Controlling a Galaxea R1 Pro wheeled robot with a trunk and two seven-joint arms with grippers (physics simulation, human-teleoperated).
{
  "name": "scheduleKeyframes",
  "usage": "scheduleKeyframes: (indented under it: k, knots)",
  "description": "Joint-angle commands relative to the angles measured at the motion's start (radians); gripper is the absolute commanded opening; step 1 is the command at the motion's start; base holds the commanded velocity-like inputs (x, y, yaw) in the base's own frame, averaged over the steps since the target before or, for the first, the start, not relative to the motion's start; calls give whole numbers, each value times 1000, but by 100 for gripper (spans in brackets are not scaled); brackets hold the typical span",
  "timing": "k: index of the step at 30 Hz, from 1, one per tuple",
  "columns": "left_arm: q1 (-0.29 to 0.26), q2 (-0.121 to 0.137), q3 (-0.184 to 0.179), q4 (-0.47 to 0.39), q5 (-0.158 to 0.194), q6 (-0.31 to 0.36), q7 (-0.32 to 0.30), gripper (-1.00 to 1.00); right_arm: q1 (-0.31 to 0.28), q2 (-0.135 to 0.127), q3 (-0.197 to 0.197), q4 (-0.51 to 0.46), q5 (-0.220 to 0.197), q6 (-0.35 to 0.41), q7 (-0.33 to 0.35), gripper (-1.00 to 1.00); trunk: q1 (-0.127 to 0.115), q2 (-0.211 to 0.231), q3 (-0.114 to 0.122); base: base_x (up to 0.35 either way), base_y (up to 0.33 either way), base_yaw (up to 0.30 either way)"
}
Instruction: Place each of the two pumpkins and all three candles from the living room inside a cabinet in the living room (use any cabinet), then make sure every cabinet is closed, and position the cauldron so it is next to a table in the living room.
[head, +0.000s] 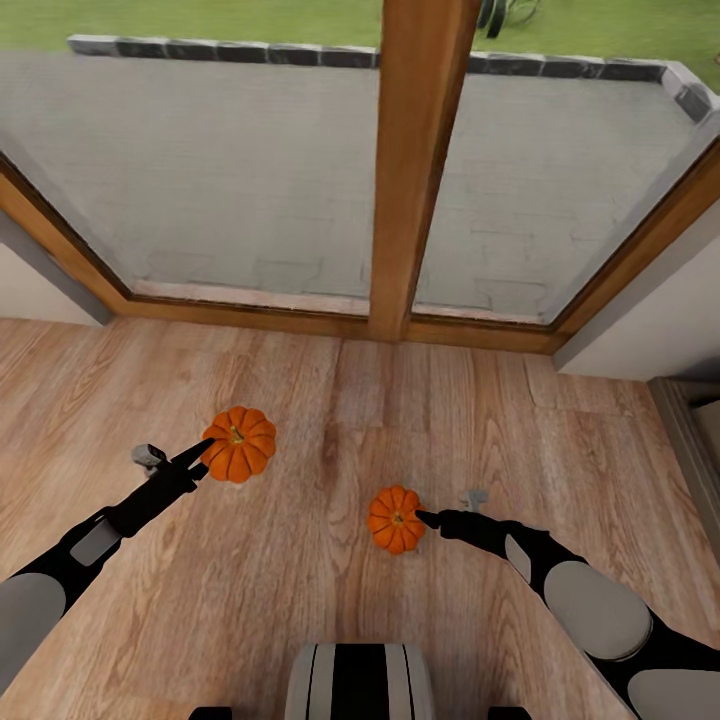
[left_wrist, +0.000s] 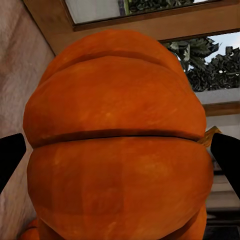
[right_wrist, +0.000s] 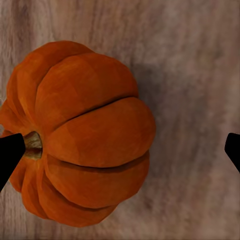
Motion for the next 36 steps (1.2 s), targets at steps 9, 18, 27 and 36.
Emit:
scheduleKeyframes:
  k: [9,18,27,36]
  knots:
    - [0,0,0,0,0,0,0,-100,0,1,3,0,0,0,0,100,0,0,0,0,0,72]
    - [0,0,0,0,0,0,0,-100,0,1,9,1,1,-3,-24,100,0,0,0,0,0,3]
    - [0,0,0,0,0,0,0,-100,0,4,19,7,23,-2,-61,100,0,0,0,0,0,0]
    - [0,0,0,-1,0,-1,0,-100,1,4,24,9,33,-2,-59,100,0,0,0,0,0,0]
